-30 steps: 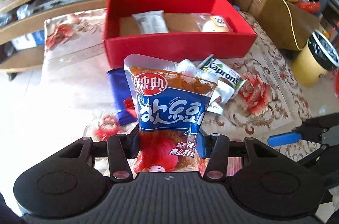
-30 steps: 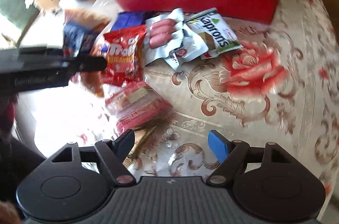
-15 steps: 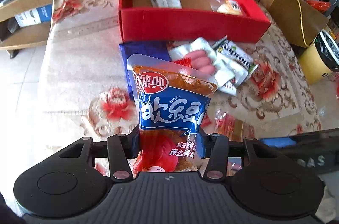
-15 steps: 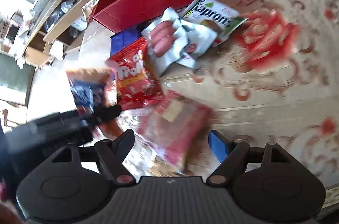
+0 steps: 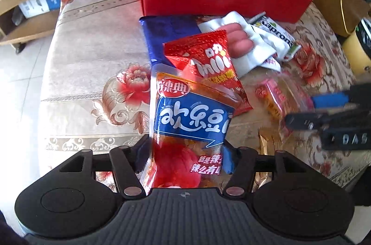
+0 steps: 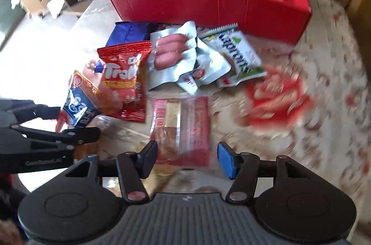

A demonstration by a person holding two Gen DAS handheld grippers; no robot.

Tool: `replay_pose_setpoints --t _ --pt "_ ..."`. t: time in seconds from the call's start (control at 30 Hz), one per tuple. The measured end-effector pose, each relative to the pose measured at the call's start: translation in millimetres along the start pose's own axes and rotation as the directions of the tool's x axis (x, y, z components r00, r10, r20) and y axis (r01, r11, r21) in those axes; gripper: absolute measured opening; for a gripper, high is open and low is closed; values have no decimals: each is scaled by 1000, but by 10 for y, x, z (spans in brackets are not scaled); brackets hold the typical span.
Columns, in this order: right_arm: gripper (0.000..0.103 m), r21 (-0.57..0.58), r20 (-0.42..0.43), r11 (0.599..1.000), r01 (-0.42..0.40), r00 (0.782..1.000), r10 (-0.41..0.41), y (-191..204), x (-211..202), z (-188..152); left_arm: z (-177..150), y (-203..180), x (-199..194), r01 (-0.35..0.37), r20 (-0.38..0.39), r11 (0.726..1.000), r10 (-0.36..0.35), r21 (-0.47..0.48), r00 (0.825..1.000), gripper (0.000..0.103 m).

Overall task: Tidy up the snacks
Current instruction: 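Grasp the blue spicy snack bag with left gripper while right grasps pink cake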

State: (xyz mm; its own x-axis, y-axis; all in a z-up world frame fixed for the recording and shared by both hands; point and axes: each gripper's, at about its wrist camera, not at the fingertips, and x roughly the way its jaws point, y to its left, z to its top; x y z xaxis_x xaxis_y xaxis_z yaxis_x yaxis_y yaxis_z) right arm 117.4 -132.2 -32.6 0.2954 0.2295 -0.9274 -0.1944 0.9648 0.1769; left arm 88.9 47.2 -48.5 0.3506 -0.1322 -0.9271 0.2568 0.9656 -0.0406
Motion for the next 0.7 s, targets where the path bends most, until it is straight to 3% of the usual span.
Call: replay_pose_setpoints --t 0.07,0.13,0.27,0.37,0.63,0.7 --pt "56 9 -9 1000 -16 1000 16 -58 41 9 -19 -46 14 -17 3 1000 17 22 1000 72" --pt "64 6 3 1000 -21 1000 21 -81 88 2 -32 -78 32 -22 5 999 22 30 1000 78" --pt "87 -11 10 1000 2 1000 -2 -73 167 -3 -17 -150 107 -49 -8 997 50 54 999 92" --pt "102 18 13 999 -34 999 34 -120 213 30 -9 -221 161 -63 -24 995 65 78 998 100" --pt "101 -2 -22 1000 -20 1000 20 -41 272 103 -16 -217 179 -57 -19 996 58 66 998 103" --pt "81 11 -11 1000 -16 1000 16 -62 227 103 -16 -219 175 -59 -15 997 60 53 998 102"
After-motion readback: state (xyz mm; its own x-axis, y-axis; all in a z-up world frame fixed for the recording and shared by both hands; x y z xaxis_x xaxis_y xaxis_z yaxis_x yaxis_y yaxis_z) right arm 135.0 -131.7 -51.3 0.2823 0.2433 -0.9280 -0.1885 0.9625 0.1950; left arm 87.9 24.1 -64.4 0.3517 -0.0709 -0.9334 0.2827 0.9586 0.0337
